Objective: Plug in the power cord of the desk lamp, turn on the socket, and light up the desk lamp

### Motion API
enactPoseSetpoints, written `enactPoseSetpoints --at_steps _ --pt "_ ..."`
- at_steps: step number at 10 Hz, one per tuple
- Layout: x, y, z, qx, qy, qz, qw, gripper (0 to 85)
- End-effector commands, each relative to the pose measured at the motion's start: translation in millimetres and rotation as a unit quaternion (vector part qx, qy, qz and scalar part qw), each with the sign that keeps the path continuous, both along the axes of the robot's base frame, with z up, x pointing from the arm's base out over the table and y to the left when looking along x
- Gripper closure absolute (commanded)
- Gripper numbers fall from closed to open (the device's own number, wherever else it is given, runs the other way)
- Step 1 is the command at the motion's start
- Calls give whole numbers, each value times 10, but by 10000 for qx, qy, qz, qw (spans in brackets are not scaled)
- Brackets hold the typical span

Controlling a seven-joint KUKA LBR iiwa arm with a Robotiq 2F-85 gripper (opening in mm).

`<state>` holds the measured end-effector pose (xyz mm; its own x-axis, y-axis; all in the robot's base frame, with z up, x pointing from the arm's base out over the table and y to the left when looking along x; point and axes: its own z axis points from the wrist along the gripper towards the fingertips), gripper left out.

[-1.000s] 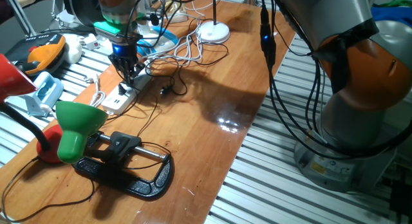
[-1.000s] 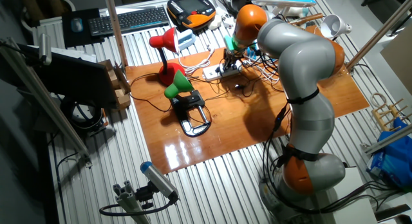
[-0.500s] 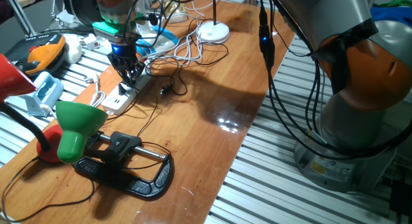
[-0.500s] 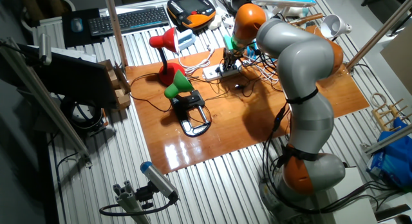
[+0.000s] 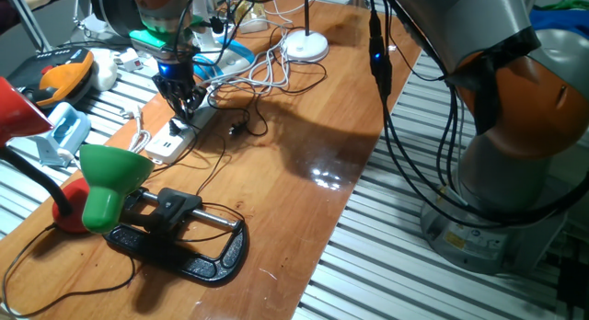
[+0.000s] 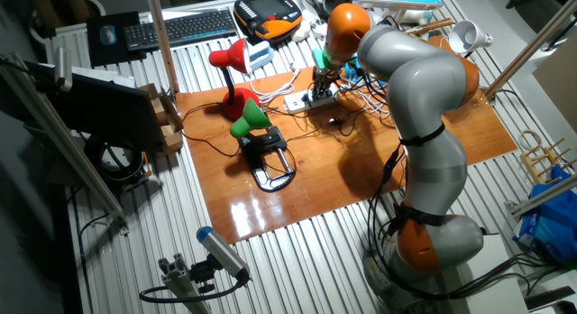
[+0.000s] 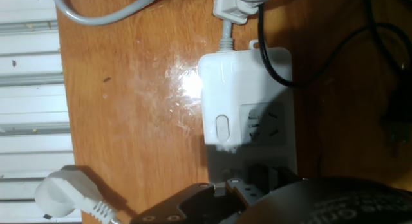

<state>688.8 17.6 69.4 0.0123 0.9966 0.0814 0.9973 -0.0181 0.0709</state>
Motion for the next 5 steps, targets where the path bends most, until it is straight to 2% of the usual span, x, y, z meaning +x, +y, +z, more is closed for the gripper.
enactPoseSetpoints --at_steps 1,5 --pt "-2 -2 13 -4 -1 11 10000 510" --pt "-8 -22 121 -139 -13 187 9997 510"
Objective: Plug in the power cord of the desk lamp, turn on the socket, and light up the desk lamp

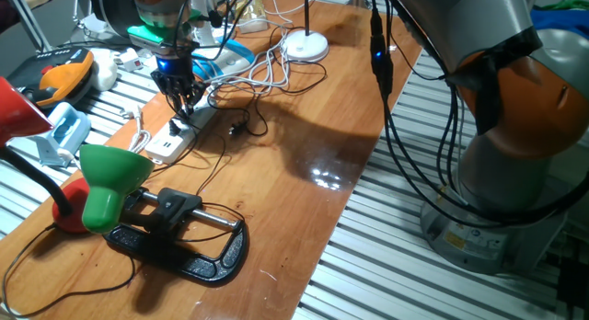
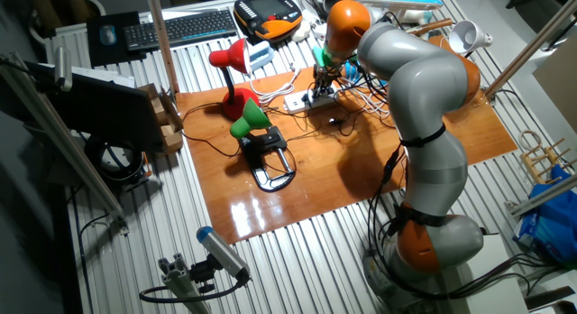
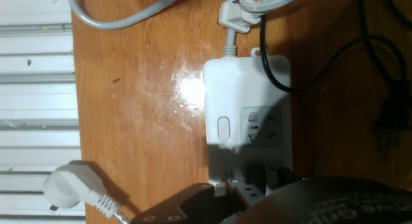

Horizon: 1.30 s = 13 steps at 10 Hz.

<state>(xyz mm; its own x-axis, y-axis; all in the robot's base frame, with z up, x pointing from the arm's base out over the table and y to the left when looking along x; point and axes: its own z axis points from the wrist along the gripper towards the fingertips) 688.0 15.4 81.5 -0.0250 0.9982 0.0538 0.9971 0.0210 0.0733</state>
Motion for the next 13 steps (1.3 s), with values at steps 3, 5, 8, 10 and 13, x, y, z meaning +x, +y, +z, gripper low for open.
enactPoseSetpoints --at_steps 3,5,8,10,13 --pt "3 -4 70 -46 17 86 10000 510" --pt "2 -1 79 -61 27 201 9998 510" --pt "1 1 66 -56 -51 212 9997 850" --pt "7 4 52 -56 -51 212 9997 850" --pt "10 5 45 -72 -89 218 9997 850"
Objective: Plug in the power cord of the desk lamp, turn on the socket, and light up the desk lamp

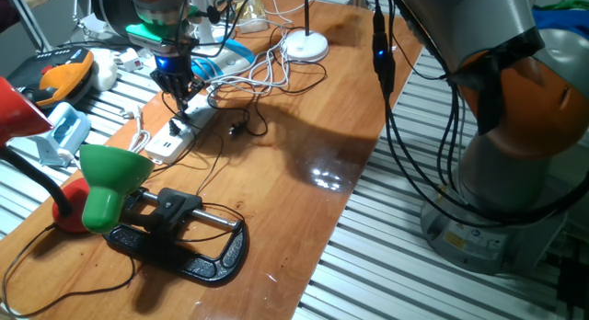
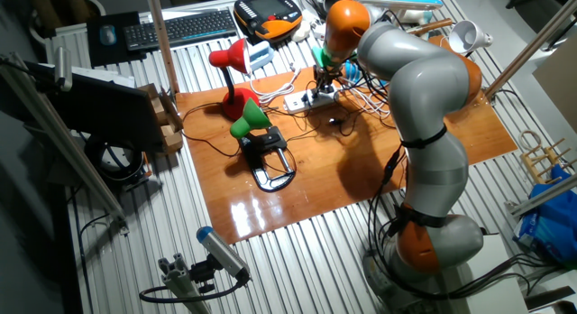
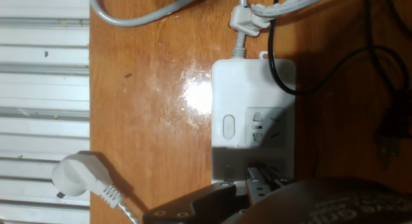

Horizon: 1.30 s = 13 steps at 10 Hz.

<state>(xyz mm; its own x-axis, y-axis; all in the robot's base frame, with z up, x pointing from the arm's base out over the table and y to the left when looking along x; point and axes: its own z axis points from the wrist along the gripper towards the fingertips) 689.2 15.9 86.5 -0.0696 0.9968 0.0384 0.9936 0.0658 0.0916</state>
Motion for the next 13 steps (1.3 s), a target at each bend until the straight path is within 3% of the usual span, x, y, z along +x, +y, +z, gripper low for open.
enactPoseSetpoints --at_steps 1,2,3,5,6,10,13 --pt "-4 0 -3 0 -9 -2 10000 850" --pt "-7 1 -5 -9 -10 14 10000 850" --pt "-7 5 -6 -32 -2 14 10000 680" --pt "-6 6 1 -70 -25 5 10000 680" --pt "-7 7 6 -85 -25 5 10000 510" --pt "-7 -5 54 -153 -27 74 9999 510" --pt "6 -24 159 -338 -77 402 9986 510"
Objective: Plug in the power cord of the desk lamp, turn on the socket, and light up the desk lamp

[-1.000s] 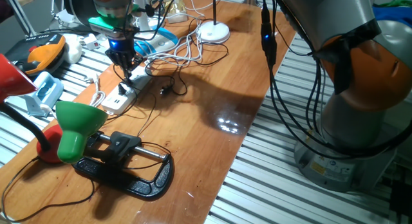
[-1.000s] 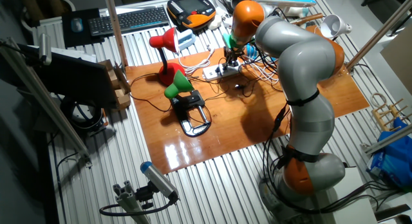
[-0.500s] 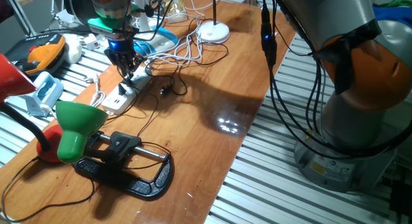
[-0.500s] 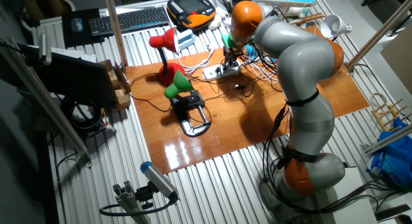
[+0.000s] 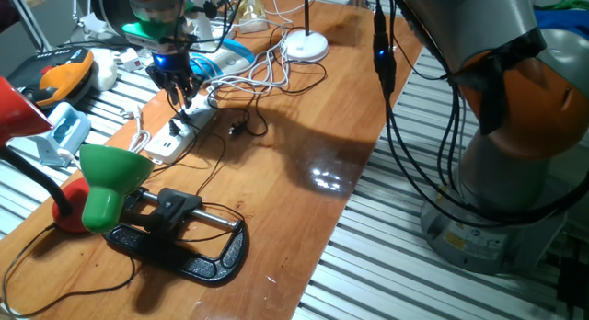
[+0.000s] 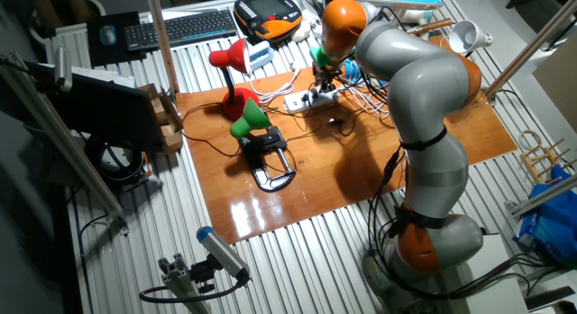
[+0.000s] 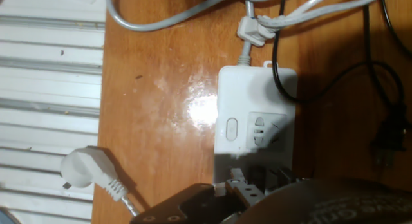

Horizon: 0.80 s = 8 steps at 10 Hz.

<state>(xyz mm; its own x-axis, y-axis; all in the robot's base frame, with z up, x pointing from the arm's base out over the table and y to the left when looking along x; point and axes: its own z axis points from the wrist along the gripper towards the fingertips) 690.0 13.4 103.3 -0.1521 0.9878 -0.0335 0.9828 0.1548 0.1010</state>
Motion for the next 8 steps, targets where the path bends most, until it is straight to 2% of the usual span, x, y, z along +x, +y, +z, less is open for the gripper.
enactPoseSetpoints --at_steps 1,2,3,4,5,6,8 --pt "1 -2 42 -92 -47 186 9998 510" --pt "16 -4 77 -156 -102 401 9990 680" --pt "31 -3 94 -208 -199 722 9970 680" --pt "43 0 105 -249 -288 1140 9928 850" --pt "61 5 105 -344 -423 1607 9855 850" --pt "82 9 114 -423 -436 1987 9782 850" --pt "151 23 135 -314 -362 2594 9646 850"
